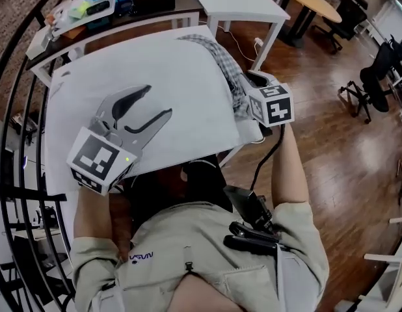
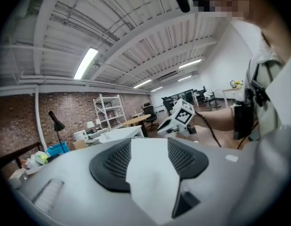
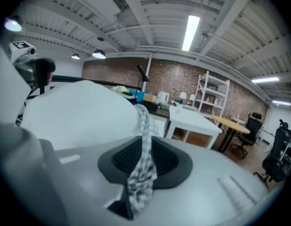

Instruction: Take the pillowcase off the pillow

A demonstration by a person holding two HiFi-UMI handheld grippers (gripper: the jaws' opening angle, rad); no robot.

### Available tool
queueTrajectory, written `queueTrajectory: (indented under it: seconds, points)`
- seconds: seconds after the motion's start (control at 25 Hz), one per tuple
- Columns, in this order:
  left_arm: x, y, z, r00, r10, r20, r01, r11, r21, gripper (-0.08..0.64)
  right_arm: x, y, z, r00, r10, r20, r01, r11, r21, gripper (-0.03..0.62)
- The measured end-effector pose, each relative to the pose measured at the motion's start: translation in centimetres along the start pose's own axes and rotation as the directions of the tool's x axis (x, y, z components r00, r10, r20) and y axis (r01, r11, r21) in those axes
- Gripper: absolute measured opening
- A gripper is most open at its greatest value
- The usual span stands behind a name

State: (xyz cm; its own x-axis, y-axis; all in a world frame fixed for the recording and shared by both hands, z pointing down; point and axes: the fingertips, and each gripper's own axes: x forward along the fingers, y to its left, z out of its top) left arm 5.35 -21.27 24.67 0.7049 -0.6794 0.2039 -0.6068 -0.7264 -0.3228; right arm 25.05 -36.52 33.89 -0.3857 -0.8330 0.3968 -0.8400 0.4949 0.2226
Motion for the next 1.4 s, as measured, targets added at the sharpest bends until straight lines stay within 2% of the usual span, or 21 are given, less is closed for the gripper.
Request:
queueTrajectory:
  seconds: [0.12, 0.2, 0.28, 0.32, 0.44, 0.52, 0.6, 0.68, 0.76, 0.84, 0.88, 0.96, 1.08, 1.16, 1.2, 1.24, 1.28, 1.36, 1.4]
  points:
    - [2.0, 5.7, 0.1, 0.993, 0.113, -0.046, -0.112, 0.994, 0.015, 0.259, 1.2, -0.4, 4.3, 0.996, 0.017, 0.084, -0.014, 0.999, -0.034, 0.095]
    - [4.1, 8.7, -0.9, 0.983, 0.152, -0.099, -0.151, 0.988, 0.018, 0.261, 2.9, -0.4, 6.7, 0.993, 0.034, 0.115, -0.028, 0.998, -0.059, 0.103]
    - [6.4, 11.3, -2.4, 0.969, 0.182, -0.168, -0.180, 0.983, 0.028, 0.360, 5.2, -0.2, 8.9, 0.990, 0.060, 0.127, -0.051, 0.996, -0.070, 0.104]
    - [7.5, 12.2, -3.4, 0.961, 0.183, -0.206, -0.181, 0.983, 0.028, 0.388, 6.5, 0.0, 9.8, 0.989, 0.075, 0.125, -0.066, 0.995, -0.073, 0.104]
    - [9.9, 12.7, -6.5, 0.944, 0.119, -0.306, -0.131, 0.991, -0.019, 0.413, 10.6, 0.8, 11.3, 0.988, 0.127, 0.084, -0.122, 0.990, -0.072, 0.131]
    - [10.6, 12.1, -7.9, 0.936, 0.061, -0.347, -0.090, 0.994, -0.066, 0.410, 13.3, 1.1, 11.1, 0.988, 0.154, 0.021, -0.152, 0.987, -0.059, 0.172]
    - [10.8, 10.8, -9.0, 0.926, -0.011, -0.378, -0.033, 0.993, -0.110, 0.337, 15.6, 1.4, 10.0, 0.983, 0.174, -0.057, -0.176, 0.983, -0.043, 0.221]
    - [10.5, 9.3, -10.0, 0.917, -0.067, -0.392, 0.018, 0.992, -0.127, 0.245, 17.6, 1.7, 8.4, 0.974, 0.188, -0.129, -0.193, 0.981, -0.028, 0.229]
    - [9.7, 8.4, -9.9, 0.928, -0.064, -0.366, 0.031, 0.995, -0.095, 0.127, 18.8, 1.7, 7.3, 0.968, 0.191, -0.163, -0.195, 0.981, -0.009, 0.216]
    - [8.4, 7.8, -8.3, 0.953, -0.037, -0.299, 0.020, 0.998, -0.060, 0.060, 19.3, 1.1, 7.2, 0.974, 0.157, -0.163, -0.163, 0.986, -0.024, 0.048]
    - [7.6, 7.7, -7.2, 0.966, -0.024, -0.259, 0.011, 0.999, -0.053, 0.048, 19.4, 0.5, 7.5, 0.980, 0.118, -0.158, -0.127, 0.991, -0.052, 0.012]
    - [5.8, 7.9, -5.2, 0.983, 0.012, -0.181, -0.021, 0.999, -0.047, 0.040, 19.8, -0.8, 8.2, 0.989, 0.044, -0.140, -0.058, 0.993, -0.101, 0.009]
    - [3.1, 9.4, -2.9, 0.993, 0.098, -0.068, -0.103, 0.991, -0.083, 0.035, 20.4, -2.3, 8.5, 0.992, 0.013, -0.123, -0.022, 0.997, -0.069, 0.009]
    - [1.7, 10.6, -1.7, 0.988, 0.152, -0.002, -0.152, 0.982, -0.109, 0.034, 20.6, -4.7, 6.9, 0.982, -0.060, -0.180, 0.049, 0.997, -0.065, 0.009]
    - [1.3, 11.2, -1.3, 0.984, 0.175, 0.020, -0.171, 0.978, -0.118, 0.034, 20.6, -6.0, 5.4, 0.968, -0.101, -0.230, 0.086, 0.994, -0.072, 0.009]
    - [1.2, 11.8, -1.3, 0.981, 0.193, 0.031, -0.188, 0.974, -0.127, 0.034, 20.8, -6.5, 3.7, 0.957, -0.102, -0.271, 0.088, 0.994, -0.064, 0.009]
    - [1.4, 12.4, -1.5, 0.978, 0.205, 0.029, -0.199, 0.971, -0.135, 0.034, 21.2, -6.2, 2.2, 0.953, -0.067, -0.296, 0.057, 0.998, -0.041, 0.009]
    - [2.7, 13.5, -2.8, 0.978, 0.208, -0.001, -0.205, 0.967, -0.153, 0.035, 21.7, -5.2, 0.0, 0.952, 0.005, -0.305, -0.002, 1.000, 0.009, 0.011]
    - [3.7, 13.9, -3.7, 0.979, 0.204, -0.025, -0.206, 0.966, -0.159, 0.038, 21.6, -5.2, -0.9, 0.950, 0.009, -0.311, -0.001, 1.000, 0.024, 0.016]
